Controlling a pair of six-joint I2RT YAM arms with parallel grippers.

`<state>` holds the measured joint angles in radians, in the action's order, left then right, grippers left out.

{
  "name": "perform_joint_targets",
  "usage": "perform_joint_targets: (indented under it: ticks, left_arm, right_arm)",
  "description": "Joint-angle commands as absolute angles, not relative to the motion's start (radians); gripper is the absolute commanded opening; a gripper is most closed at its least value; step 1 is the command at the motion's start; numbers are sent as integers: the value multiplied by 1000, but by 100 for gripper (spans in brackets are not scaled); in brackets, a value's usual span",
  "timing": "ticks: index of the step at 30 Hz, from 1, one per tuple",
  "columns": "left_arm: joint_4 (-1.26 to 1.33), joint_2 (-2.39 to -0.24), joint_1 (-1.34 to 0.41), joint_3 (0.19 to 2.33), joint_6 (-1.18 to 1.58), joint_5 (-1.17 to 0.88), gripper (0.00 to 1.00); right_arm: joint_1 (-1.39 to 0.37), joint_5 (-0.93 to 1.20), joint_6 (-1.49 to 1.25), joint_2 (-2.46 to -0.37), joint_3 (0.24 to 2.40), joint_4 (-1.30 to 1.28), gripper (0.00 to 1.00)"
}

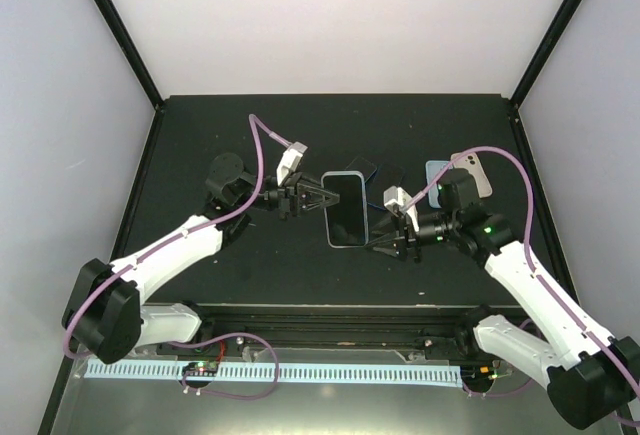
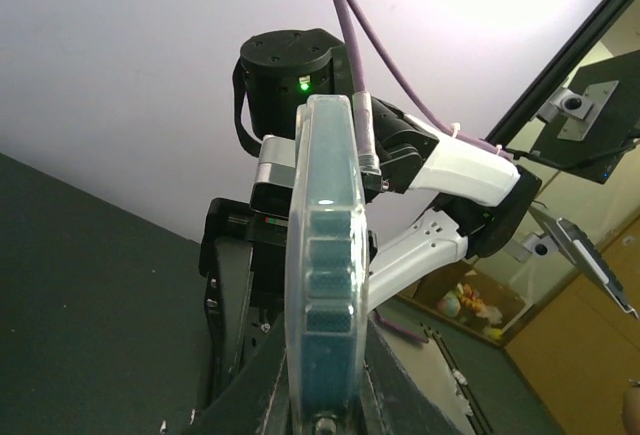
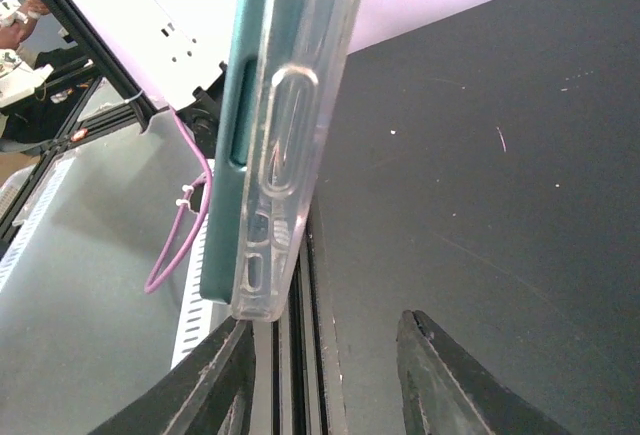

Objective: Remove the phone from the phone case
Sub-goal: Remove the phone case from the phone.

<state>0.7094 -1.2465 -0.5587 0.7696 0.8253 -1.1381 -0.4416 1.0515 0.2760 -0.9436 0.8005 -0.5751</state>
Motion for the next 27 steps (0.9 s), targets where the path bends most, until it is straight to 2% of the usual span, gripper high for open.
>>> perform_joint_targets:
  ticks: [1,5,18,24,27]
  left_arm:
    - [758,-1261,-581,810,825,-1186,2]
    - [748,-1266,-583,811,817,-1181,2]
    - [746,-1269,-583,818,825,-1195,2]
    - [731,-1272,-585,822,815,-1196,1]
    - [723,-1270,-587,823,801,-1193,2]
  right_arm:
    - [-427,1074,286,-954,832,-565,42]
    - [-427,1134,340,-950,829,-598,49]
    - [-427,1121,351,-957,832,-607,46]
    - [-427,1144,380,-955,835,-629,54]
    - [-427,1159,406,-959,837,-652,55]
